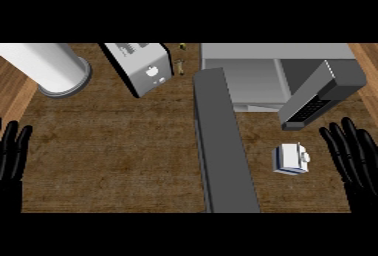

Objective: Pick up the milk, place it into the microwave and close the microwave

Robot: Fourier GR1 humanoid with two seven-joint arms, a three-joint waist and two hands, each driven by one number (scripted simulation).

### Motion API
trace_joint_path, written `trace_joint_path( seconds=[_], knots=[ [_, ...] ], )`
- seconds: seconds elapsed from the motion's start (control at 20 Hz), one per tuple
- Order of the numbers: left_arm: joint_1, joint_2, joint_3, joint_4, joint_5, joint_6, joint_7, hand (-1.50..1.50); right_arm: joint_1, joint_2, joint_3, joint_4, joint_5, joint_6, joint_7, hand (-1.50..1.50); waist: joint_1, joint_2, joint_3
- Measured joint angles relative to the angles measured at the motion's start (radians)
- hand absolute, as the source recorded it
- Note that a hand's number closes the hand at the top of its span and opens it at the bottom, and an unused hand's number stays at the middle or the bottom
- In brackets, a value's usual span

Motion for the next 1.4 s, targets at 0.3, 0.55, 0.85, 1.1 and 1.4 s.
trace_joint_path(
  seconds=[0.3, 0.55, 0.85, 1.1, 1.4],
  knots=[
    [0.125, 0.005, 0.045, -0.053, 0.065, -0.076, -0.051, -1.5, 0.037, 0.007, -0.033, 0.03, 0.03, -0.006, -0.016, -1.5, 0.002, 0.0, 0.0],
    [0.194, -0.002, 0.072, -0.093, 0.101, -0.122, -0.061, -1.5, 0.085, 0.009, -0.059, 0.098, 0.032, 0.021, -0.093, -1.5, 0.003, 0.0, 0.0],
    [0.246, -0.022, 0.084, -0.127, 0.114, -0.152, -0.071, -1.5, 0.044, 0.014, -0.104, 0.254, 0.044, 0.025, -0.167, -1.5, 0.004, 0.001, 0.0],
    [0.291, -0.016, 0.14, -0.14, 0.176, -0.206, -0.074, -1.5, 0.034, 0.026, -0.135, 0.385, 0.066, 0.011, -0.251, -1.5, 0.005, 0.001, 0.0],
    [0.292, -0.007, 0.2, -0.156, 0.213, -0.236, -0.045, -1.5, -0.001, 0.018, -0.197, 0.559, 0.086, -0.009, -0.359, -1.5, 0.005, 0.001, 0.0]
  ],
)
